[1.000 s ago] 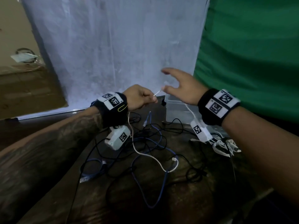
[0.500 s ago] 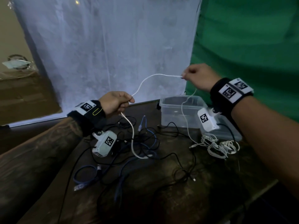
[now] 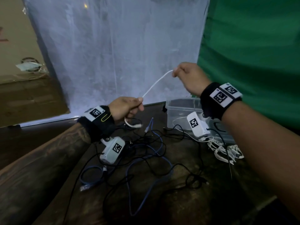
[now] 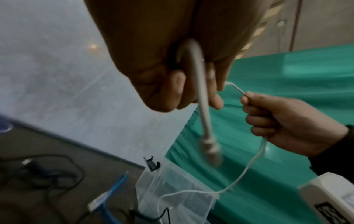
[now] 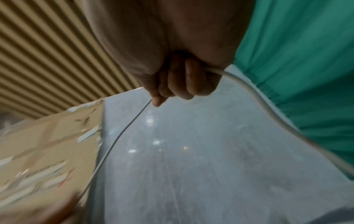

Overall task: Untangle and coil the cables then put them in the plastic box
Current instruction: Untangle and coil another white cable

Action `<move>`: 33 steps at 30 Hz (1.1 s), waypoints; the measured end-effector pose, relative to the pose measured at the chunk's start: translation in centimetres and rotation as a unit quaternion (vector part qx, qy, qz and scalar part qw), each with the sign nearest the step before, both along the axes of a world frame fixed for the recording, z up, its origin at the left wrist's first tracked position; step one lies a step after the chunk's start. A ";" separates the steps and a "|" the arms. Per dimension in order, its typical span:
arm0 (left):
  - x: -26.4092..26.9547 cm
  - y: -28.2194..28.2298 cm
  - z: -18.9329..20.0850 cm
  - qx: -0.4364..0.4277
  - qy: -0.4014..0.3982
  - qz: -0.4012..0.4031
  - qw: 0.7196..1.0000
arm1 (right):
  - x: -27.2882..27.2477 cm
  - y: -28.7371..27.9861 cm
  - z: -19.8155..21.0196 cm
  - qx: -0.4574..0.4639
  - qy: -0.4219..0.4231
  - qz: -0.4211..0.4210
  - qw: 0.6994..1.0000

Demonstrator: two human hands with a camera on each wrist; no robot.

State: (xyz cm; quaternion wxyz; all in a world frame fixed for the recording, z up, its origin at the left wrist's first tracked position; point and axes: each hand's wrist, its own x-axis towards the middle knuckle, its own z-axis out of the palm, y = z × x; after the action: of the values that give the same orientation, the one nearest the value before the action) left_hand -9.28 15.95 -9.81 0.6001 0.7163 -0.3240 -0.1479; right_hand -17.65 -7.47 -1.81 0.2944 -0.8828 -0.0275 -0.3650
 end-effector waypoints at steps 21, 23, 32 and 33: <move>3.1 2.2 1.3 -0.386 0.150 -0.009 0.910 | 3.4 3.9 -15.4 -0.053 0.297 0.149 0.942; 4.8 2.3 0.1 -0.352 0.135 0.047 0.925 | 2.1 4.9 -14.7 -0.064 0.307 0.218 0.924; 2.4 -1.6 -4.6 -0.098 -0.049 0.063 0.992 | -2.7 7.2 -8.7 0.053 0.124 0.321 0.938; 1.6 -2.1 -5.0 -0.078 -0.054 0.052 0.994 | -2.7 6.7 -8.1 0.086 0.095 0.309 0.942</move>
State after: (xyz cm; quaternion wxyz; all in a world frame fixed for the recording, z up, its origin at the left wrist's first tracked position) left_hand -7.64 13.81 -14.80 0.6426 0.6900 -0.3291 -0.0516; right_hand -20.36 -0.81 -9.95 0.4689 -0.8327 -0.2397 -0.1713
